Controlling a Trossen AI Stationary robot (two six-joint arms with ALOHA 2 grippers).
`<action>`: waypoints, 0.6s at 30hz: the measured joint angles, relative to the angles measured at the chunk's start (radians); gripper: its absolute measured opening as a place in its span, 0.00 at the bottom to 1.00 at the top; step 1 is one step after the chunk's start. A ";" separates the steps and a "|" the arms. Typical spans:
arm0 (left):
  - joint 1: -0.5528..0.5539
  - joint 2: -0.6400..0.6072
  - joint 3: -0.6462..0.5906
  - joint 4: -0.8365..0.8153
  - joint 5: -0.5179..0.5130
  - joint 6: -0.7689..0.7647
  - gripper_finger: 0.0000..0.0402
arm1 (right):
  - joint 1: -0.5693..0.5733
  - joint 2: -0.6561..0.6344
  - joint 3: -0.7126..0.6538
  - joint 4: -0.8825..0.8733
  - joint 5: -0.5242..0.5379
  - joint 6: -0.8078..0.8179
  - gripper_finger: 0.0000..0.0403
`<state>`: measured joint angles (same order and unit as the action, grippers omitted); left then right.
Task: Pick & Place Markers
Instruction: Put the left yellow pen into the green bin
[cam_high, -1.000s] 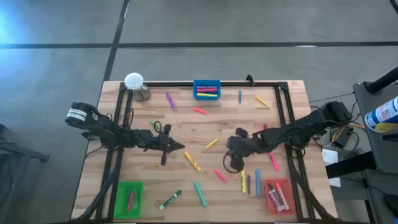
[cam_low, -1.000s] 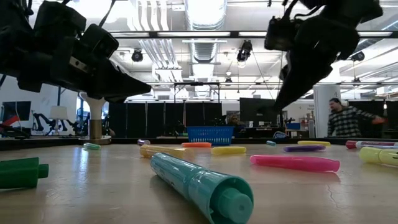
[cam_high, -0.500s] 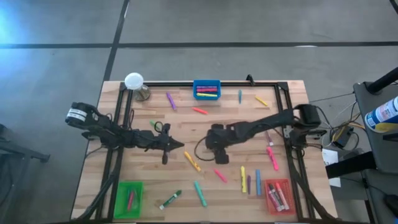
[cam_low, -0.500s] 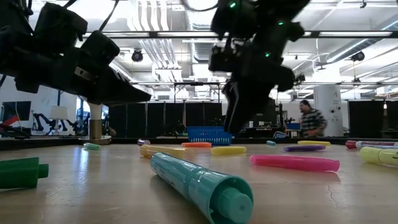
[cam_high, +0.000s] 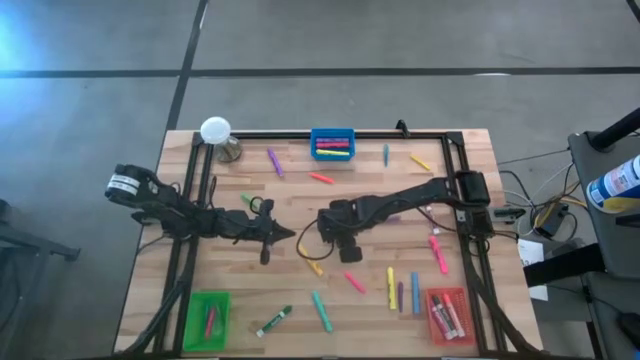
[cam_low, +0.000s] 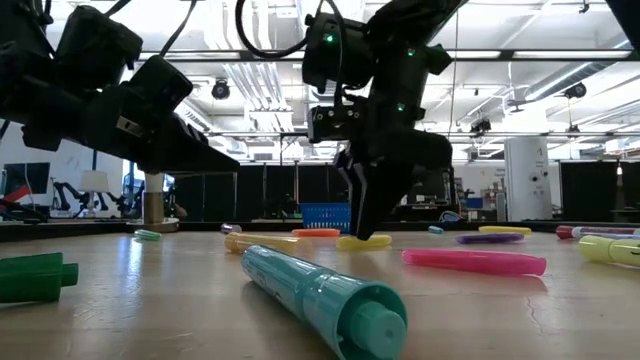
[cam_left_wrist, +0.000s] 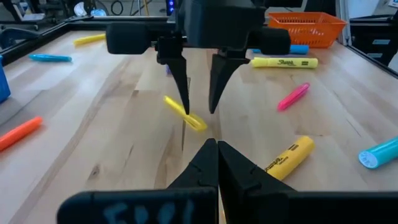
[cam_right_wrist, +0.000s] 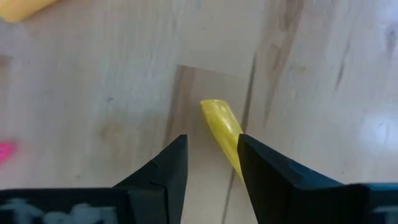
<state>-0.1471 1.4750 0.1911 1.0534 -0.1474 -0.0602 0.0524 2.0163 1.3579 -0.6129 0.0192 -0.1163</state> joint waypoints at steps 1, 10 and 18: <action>0.000 0.000 0.000 0.000 0.000 0.000 0.00 | -0.003 0.000 0.000 0.000 0.000 0.000 0.32; 0.000 0.000 0.017 0.001 0.000 -0.029 0.00 | -0.022 -0.005 -0.005 0.007 0.000 -0.006 0.21; 0.000 0.000 0.038 0.000 0.000 -0.069 0.00 | -0.023 -0.005 -0.012 0.031 0.002 -0.012 0.21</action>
<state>-0.1471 1.4750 0.2291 1.0538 -0.1474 -0.1287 0.0292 2.0117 1.3454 -0.5820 0.0208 -0.1287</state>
